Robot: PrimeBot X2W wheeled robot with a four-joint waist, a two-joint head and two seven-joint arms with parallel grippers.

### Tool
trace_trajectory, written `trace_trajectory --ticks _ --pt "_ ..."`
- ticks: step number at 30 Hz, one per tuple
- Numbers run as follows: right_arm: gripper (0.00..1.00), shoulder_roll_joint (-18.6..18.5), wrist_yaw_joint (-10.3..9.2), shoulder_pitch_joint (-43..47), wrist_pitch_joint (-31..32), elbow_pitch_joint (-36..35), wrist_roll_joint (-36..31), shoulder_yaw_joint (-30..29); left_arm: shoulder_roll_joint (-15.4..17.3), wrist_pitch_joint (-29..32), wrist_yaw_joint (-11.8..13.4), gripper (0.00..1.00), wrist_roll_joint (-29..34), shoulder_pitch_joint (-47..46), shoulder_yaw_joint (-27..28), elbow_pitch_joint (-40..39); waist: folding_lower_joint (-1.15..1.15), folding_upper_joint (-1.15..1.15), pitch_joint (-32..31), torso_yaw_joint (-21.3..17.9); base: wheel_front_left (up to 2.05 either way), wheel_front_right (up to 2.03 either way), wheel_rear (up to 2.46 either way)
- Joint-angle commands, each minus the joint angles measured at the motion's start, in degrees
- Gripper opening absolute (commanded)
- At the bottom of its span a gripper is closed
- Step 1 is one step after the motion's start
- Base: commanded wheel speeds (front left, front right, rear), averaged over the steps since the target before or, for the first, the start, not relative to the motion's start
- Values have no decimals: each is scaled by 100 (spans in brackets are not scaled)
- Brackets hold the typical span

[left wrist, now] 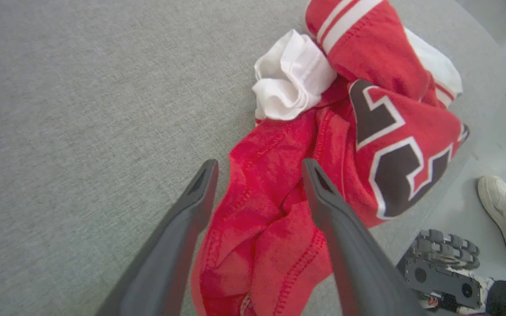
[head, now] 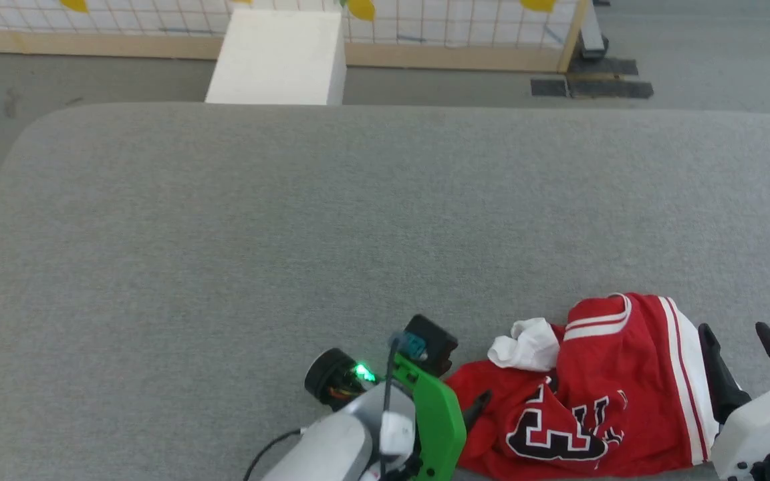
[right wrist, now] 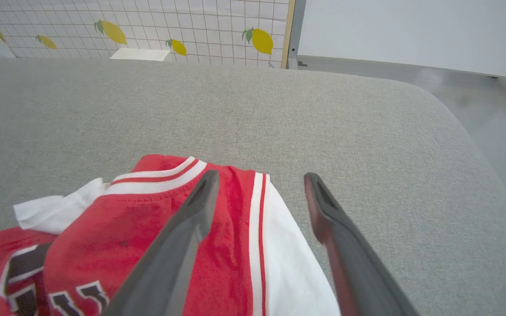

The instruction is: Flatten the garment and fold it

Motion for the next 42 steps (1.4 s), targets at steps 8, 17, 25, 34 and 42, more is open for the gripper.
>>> trace_trajectory --ticks 8,17,25,34,42 --pt "100 41 -10 -253 -236 219 -45 -9 105 264 -40 100 -505 -811 -562 970 0 0 450 -294 0 0 0" --pt "100 34 -10 -256 -327 351 -134 -19 372 -1111 51 0 -1037 -959 -113 1551 0 0 277 -65 0 0 0" --pt "100 90 -10 -83 -276 385 -197 -10 1135 -2383 665 0 -1332 -568 1046 1203 0 0 -235 434 0 0 0" --pt "100 181 -10 -5 -248 434 -258 108 1931 -1967 1409 0 -1813 1030 1651 156 0 0 -367 646 0 0 0" --pt "100 246 -10 4 -281 539 -257 188 1918 -1877 1875 100 -1449 1280 1421 -912 0 0 -339 566 0 0 0"
